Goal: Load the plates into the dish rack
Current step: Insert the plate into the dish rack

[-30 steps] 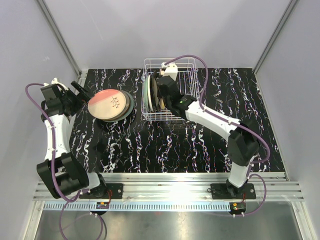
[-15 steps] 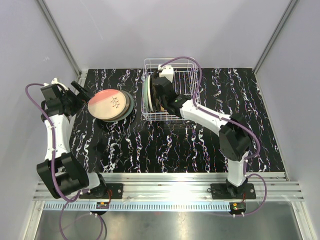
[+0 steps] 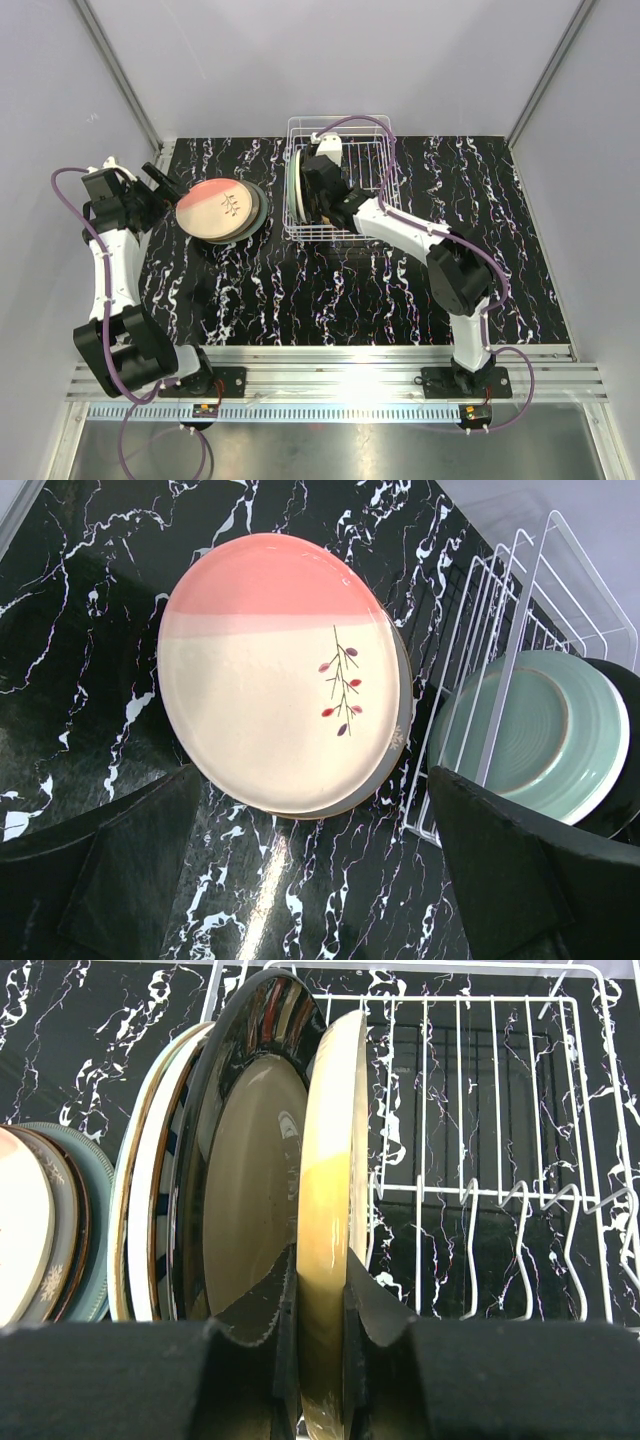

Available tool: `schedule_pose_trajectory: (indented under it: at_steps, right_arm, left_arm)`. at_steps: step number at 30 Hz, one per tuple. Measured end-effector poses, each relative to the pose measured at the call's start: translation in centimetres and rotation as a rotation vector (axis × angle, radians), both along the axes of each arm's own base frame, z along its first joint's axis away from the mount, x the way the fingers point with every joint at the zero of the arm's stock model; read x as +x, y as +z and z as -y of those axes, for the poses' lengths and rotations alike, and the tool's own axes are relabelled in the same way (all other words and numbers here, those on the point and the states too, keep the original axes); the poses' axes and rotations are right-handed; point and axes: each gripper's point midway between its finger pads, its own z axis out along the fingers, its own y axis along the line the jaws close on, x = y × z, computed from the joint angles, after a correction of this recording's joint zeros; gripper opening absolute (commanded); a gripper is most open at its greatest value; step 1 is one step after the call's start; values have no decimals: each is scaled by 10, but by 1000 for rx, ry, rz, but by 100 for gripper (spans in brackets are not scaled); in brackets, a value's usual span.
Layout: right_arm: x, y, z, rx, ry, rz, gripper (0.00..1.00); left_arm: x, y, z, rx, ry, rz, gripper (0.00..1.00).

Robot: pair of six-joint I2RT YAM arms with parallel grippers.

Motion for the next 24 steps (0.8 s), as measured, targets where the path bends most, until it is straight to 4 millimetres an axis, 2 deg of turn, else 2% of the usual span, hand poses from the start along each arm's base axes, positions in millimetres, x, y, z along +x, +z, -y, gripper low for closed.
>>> schedule_pose_trajectory:
  at_steps: [10,17,24]
  right_arm:
    - [2,2,0,-3,1,-4,31]
    - [12,46,-15,84,24,71,34]
    - [11,46,-15,85,23,68,37]
  left_arm:
    - [0,0,0,-6,3,-2,99]
    - [0,-2,1,-8,3,-4,99]
    - [-1,-3,0,-8,4,-5,99]
